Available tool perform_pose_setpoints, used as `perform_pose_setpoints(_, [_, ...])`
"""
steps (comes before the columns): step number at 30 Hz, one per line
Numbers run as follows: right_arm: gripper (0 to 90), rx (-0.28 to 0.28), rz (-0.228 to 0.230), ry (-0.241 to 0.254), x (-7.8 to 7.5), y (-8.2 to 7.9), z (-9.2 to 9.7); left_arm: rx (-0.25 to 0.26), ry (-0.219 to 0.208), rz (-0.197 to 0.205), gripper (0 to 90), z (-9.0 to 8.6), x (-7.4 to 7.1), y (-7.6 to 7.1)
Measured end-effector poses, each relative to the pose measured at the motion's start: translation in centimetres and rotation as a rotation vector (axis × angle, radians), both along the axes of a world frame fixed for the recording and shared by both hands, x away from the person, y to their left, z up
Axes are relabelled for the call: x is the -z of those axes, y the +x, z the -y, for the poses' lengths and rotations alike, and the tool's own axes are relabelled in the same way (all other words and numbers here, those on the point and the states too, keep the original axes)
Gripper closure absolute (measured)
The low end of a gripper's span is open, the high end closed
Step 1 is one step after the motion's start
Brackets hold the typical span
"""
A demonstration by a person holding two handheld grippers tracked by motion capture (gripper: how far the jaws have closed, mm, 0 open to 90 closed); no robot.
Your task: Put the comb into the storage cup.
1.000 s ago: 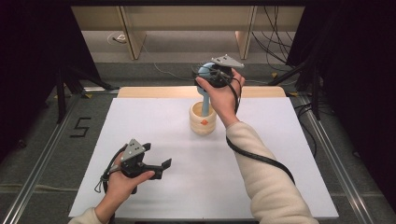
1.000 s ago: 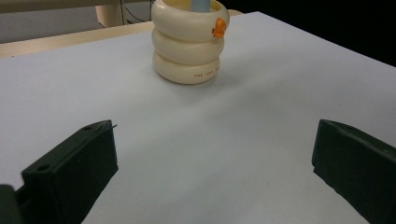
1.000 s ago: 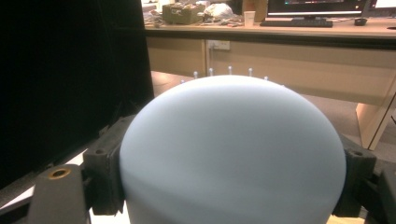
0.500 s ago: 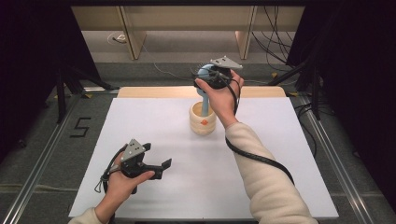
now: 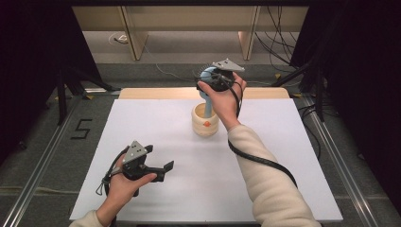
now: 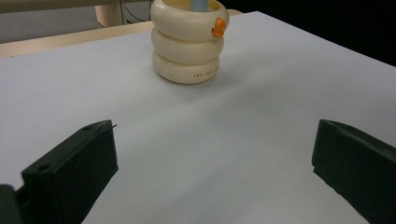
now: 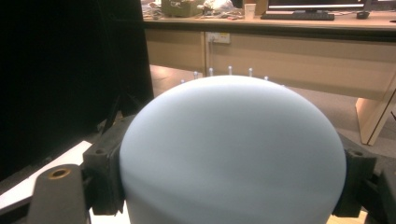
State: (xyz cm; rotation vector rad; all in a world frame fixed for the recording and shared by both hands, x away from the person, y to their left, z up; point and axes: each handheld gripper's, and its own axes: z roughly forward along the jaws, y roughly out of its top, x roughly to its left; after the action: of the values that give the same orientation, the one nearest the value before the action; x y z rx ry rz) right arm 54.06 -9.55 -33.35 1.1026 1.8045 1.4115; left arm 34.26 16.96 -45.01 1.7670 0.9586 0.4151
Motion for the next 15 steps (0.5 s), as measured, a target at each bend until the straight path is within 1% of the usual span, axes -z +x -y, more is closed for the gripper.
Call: perform_pose_setpoints(15, [20.6, 0.002, -0.009, -0.004, 0.54, 0.24, 0.01, 0.001, -0.001, -0.001, 0.0, 0.0, 0.0, 0.03])
